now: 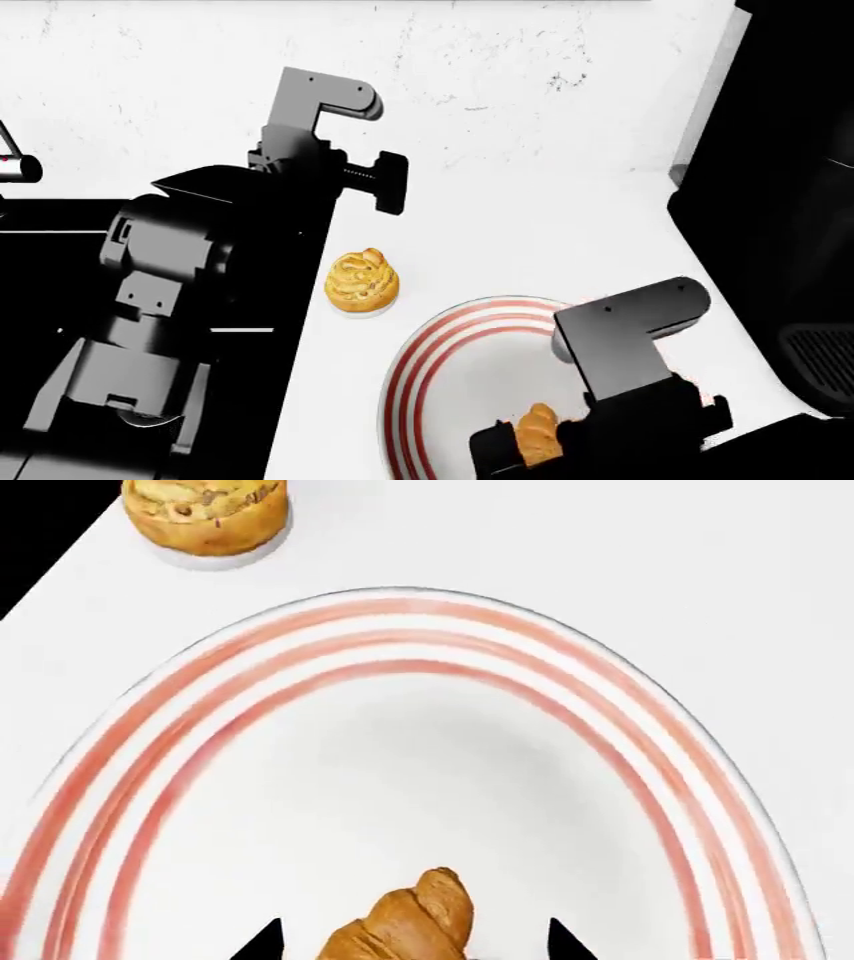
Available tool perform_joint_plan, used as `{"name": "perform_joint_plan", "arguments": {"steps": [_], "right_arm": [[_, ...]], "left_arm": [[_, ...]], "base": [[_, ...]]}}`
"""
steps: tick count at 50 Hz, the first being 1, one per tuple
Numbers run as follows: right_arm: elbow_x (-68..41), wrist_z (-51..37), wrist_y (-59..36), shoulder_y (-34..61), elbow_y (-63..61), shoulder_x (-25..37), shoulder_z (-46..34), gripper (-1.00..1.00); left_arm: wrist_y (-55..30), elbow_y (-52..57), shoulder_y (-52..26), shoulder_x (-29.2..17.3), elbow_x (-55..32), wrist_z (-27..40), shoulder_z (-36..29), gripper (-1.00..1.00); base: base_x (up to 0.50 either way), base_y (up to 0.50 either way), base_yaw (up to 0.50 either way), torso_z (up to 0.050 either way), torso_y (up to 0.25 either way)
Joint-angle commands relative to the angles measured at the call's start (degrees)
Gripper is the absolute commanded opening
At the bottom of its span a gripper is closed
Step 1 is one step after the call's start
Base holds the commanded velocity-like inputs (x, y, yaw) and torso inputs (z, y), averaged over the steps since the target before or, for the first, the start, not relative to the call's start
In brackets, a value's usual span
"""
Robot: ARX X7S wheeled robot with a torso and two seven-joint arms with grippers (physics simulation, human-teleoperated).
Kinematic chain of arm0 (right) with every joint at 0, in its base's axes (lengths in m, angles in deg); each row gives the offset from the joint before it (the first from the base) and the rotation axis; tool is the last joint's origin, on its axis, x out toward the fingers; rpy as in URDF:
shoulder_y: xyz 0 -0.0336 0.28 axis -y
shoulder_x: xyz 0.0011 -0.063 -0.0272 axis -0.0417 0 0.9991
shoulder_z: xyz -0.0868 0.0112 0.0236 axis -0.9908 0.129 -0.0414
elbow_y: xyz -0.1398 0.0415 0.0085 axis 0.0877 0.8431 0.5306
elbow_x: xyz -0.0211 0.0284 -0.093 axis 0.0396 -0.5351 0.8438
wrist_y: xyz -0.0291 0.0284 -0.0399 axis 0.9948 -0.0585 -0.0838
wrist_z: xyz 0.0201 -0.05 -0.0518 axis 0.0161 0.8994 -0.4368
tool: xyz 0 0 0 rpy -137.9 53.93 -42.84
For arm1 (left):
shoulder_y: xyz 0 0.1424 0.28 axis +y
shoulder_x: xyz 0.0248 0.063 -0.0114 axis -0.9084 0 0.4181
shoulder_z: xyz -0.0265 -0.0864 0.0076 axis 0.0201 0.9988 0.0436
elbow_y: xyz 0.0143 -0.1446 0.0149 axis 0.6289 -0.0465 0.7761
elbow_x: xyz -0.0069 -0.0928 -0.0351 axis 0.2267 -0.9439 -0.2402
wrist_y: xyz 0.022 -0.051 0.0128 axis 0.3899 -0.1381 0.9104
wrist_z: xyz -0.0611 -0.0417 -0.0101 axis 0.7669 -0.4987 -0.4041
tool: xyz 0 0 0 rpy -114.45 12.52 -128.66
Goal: Place the pastries on the plates.
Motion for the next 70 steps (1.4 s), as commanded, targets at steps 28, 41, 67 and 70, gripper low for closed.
{"name": "perform_joint_plan", "arguments": {"steps": [28, 41, 67, 70], "right_arm": [[7.30, 3.60, 4.13, 4.85, -2.17, 7.91, 3.42, 1.00], [8.86, 2.96, 6.06, 3.50, -2.84, 4.42, 2.67, 1.00], [26.70, 13.40, 12.06, -5.31, -7.90, 10.93, 4.90, 1.00], [31.60, 15.48, 12.04, -6.25, -9.10, 11.12, 5.56, 1.00]], "left_arm": [[-28.13, 4.73, -16.11, -22.18, -65.77, 25.91, -23.58, 1.00], [-16.65, -3.81, -13.93, -15.29, -50.24, 12.13, -32.01, 1.00], [-15.04, 6.05, -10.99, -18.13, -55.78, 23.11, -26.58, -1.00], [-16.34, 11.76, -10.90, -21.21, -61.86, 30.50, -22.47, -1.00]], "base": [[0.00, 0.00, 0.00, 0.000, 0.000], [0.00, 0.00, 0.00, 0.000, 0.000], [0.00, 0.00, 0.00, 0.000, 0.000], [0.00, 0.00, 0.00, 0.000, 0.000]]}}
